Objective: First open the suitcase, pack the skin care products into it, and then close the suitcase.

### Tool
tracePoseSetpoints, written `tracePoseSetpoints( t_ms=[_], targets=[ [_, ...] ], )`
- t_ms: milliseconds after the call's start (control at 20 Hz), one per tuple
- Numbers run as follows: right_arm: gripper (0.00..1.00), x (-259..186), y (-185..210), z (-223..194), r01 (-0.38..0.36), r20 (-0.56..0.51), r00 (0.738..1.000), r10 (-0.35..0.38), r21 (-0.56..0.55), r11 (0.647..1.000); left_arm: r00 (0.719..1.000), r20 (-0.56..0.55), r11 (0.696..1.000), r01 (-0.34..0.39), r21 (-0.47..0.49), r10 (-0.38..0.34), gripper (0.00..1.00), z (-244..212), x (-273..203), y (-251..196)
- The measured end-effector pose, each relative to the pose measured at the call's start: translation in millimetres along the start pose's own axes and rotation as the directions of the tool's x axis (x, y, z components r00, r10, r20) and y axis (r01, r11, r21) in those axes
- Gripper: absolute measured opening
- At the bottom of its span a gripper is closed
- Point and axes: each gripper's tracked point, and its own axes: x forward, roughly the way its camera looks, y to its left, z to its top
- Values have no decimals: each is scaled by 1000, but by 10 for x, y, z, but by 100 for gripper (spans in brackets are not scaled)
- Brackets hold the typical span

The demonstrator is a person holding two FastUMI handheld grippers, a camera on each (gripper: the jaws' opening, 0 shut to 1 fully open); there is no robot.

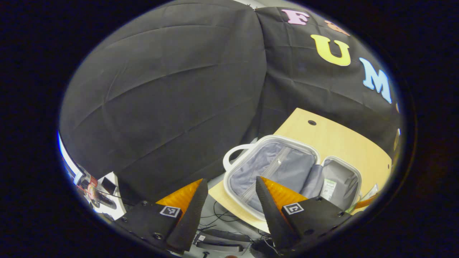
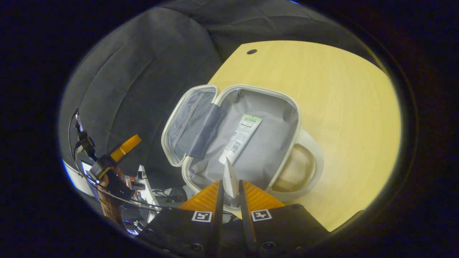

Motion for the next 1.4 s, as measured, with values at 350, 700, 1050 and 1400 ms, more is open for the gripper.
tracePoseSetpoints(
  t_ms=[350,700,1050,1400],
  targets=[
    [95,-176,-293,338,137,175,976,-132,-18,990,997,-79,1000,-6,-2,5,88,-37,212,188],
    [95,-576,-817,78,253,242,938,-247,7,968,967,-247,998,51,-23,-55,89,337,1348,421],
    [95,-950,-1460,-464,347,208,895,-396,235,908,896,-433,977,2,-212,-96,89,93,2445,319],
    [95,-1108,-1668,-742,388,164,876,-453,315,866,831,-523,851,-127,-509,-189,89,-437,2857,173]
  ],
)
